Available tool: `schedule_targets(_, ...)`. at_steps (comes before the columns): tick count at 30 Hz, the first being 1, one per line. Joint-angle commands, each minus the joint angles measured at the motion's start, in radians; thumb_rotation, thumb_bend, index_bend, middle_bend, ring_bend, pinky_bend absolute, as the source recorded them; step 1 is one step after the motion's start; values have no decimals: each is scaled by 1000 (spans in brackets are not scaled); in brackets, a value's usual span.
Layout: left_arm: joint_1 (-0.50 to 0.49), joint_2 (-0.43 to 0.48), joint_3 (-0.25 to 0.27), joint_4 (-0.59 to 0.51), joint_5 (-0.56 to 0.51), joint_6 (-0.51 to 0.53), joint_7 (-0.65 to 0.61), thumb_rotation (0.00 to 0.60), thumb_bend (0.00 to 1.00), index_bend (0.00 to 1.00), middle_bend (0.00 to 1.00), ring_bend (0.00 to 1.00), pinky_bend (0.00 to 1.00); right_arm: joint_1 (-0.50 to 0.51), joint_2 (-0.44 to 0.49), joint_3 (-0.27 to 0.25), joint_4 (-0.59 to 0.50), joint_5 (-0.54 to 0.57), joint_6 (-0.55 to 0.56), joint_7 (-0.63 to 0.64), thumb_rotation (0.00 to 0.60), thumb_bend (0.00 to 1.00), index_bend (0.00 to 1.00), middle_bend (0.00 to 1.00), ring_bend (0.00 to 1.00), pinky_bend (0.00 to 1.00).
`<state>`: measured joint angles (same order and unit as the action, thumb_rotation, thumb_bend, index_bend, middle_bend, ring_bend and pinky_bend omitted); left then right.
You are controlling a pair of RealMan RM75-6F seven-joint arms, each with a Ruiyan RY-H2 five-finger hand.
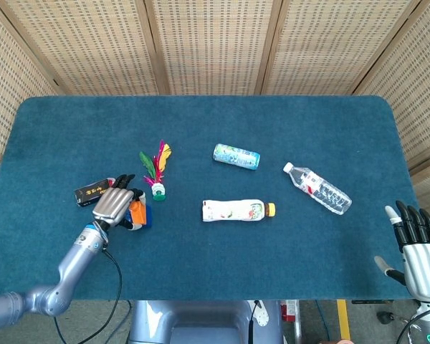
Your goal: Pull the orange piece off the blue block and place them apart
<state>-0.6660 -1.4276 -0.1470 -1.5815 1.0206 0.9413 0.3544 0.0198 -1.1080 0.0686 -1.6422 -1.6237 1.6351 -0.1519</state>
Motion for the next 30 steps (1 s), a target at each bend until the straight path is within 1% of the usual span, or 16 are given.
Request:
schedule_targets(1, 10, 21, -6, -16, 14, 16, -27, 600, 170, 493, 509, 0, 0, 0, 0, -1, 0, -2, 0, 0, 600, 0, 0, 0, 0, 0)
schedule_targets(3, 18, 35, -16, -24, 27, 28, -59, 600, 178, 498, 512, 0, 0, 0, -1, -2, -1, -3, 1, -1, 600, 0, 0, 0, 0, 0)
schedule_targets(6, 37, 56, -43, -35, 65, 50, -165, 600, 191, 508, 519, 0, 0, 1, -3, -3, -1, -4, -3, -5, 600, 0, 0, 0, 0, 0)
schedule_targets(9, 64, 63, -73, -25, 132, 74, -343, 600, 200, 522, 528, 0, 0, 4, -7, -3, 1, -1, -11, -11, 600, 0, 0, 0, 0, 0)
schedule_targets(10, 74, 63, -83, -15, 161, 78, -433, 600, 202, 526, 530, 0, 0, 5, -9, -3, 2, 2, -15, -13, 600, 0, 0, 0, 0, 0)
schedule_targets(14, 87, 54, -100, 35, 240, 86, -654, 600, 204, 535, 537, 0, 0, 9, -16, -1, 6, 15, -27, -23, 600, 0, 0, 0, 0, 0)
schedule_targets(18, 93, 3, -110, 99, 314, 120, -877, 600, 206, 535, 537, 0, 0, 21, -20, 10, 14, 28, -43, -21, 600, 0, 0, 0, 0, 0)
schedule_targets(21, 89, -51, -110, 151, 350, 142, -989, 600, 205, 536, 537, 0, 0, 36, -9, 22, 8, 36, -60, -5, 600, 0, 0, 0, 0, 0)
schedule_targets(25, 72, -139, -120, 215, 376, 164, -1152, 600, 206, 536, 537, 0, 0, 75, 38, 46, -21, 54, -111, 68, 600, 0, 0, 0, 0, 0)
schedule_targets(30, 38, -251, -130, 289, 398, 178, -1288, 600, 206, 536, 537, 0, 0, 136, 115, 80, -75, 94, -210, 186, 600, 0, 0, 0, 0, 0)
